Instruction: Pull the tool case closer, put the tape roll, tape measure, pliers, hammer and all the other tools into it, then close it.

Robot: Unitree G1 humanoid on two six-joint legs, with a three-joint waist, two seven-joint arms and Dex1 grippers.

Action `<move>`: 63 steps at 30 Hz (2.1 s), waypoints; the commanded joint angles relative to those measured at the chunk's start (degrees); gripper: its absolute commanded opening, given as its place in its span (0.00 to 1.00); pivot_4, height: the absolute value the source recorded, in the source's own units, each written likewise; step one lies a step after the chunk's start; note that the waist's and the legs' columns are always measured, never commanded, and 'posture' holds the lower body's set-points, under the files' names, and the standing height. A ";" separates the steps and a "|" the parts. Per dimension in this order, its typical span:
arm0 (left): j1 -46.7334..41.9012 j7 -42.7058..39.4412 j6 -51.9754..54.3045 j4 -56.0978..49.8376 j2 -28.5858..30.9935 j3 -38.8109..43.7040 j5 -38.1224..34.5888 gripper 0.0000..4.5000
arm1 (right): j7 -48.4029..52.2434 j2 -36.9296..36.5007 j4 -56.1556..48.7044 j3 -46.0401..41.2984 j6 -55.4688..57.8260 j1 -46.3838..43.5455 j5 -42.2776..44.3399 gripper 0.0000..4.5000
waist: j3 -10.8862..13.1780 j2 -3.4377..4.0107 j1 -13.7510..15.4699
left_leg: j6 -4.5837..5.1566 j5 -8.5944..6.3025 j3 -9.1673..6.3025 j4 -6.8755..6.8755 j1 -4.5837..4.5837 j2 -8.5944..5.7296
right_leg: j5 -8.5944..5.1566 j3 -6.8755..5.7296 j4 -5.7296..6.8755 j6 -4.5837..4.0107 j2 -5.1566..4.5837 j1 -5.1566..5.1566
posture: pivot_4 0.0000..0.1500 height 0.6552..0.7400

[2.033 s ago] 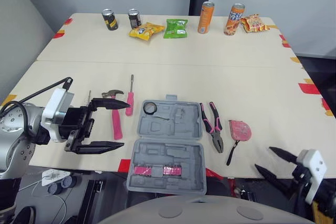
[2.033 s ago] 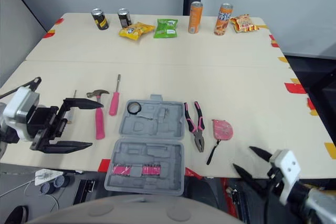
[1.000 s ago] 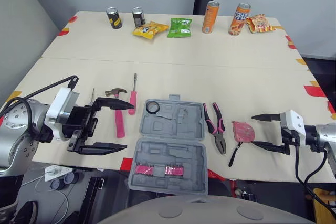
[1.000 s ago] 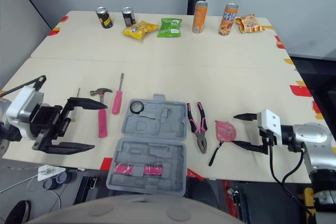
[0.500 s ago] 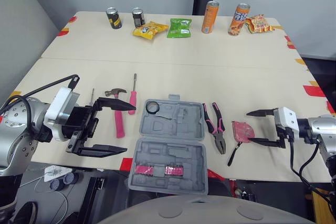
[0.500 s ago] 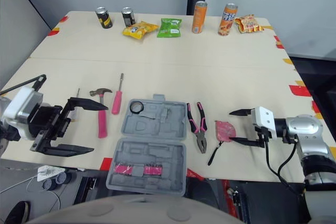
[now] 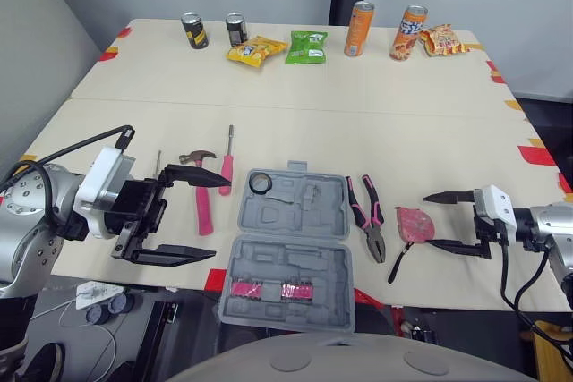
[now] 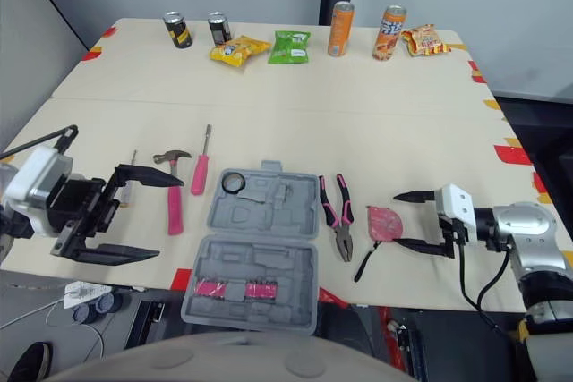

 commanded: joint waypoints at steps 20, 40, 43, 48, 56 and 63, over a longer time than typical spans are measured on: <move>-0.22 -2.38 -0.70 -0.89 0.24 0.98 -1.24 1.00 | -0.55 2.08 -3.65 2.39 1.10 -1.93 -6.61 0.99 | 0.05 0.00 0.16 | -0.03 0.01 0.04 -0.02 -0.02 0.00 | 0.00 0.03 0.00 0.00 0.00 -0.06 | 1.00 0.98; -0.81 -2.63 -0.80 -0.27 0.21 0.80 -1.08 1.00 | -1.29 3.06 4.41 1.38 -3.17 -4.66 -10.05 0.80 | 0.06 0.01 0.25 | -0.05 0.02 0.06 -0.03 -0.02 0.00 | 0.00 0.04 -0.01 0.00 0.00 -0.07 | 1.00 0.98; -0.91 -2.61 -0.79 -0.24 0.18 0.69 -1.05 1.00 | -1.19 3.09 4.70 1.33 -3.42 -4.74 -10.04 0.67 | 0.06 0.01 0.26 | -0.05 0.02 0.06 -0.03 -0.02 0.01 | 0.00 0.04 -0.01 0.00 0.00 -0.07 | 1.00 0.98; -0.92 -2.59 -0.90 -0.11 0.13 0.78 -0.98 1.00 | -0.31 1.72 3.00 0.32 -3.18 -4.49 -8.88 0.67 | 0.08 0.01 0.28 | -0.04 0.01 0.06 -0.03 -0.02 0.01 | 0.00 0.04 -0.01 0.00 0.00 -0.07 | 1.00 0.98; 1.13 -2.13 -2.20 1.68 -0.41 2.57 -0.13 1.00 | -3.05 -3.26 -22.65 0.09 12.73 -2.36 -4.13 0.67 | 0.26 0.05 0.24 | -0.04 0.01 0.09 -0.11 0.01 0.03 | 0.01 0.10 -0.05 0.01 0.07 -0.08 | 1.00 0.98; 2.58 -1.84 -3.57 3.98 -0.76 3.27 0.88 1.00 | -12.13 -5.35 -44.07 2.89 31.32 -2.14 -7.96 0.67 | 0.36 0.07 0.95 | -0.16 0.05 0.09 -0.16 0.07 0.11 | 0.01 0.09 -0.10 0.02 0.12 -0.12 | 1.00 0.98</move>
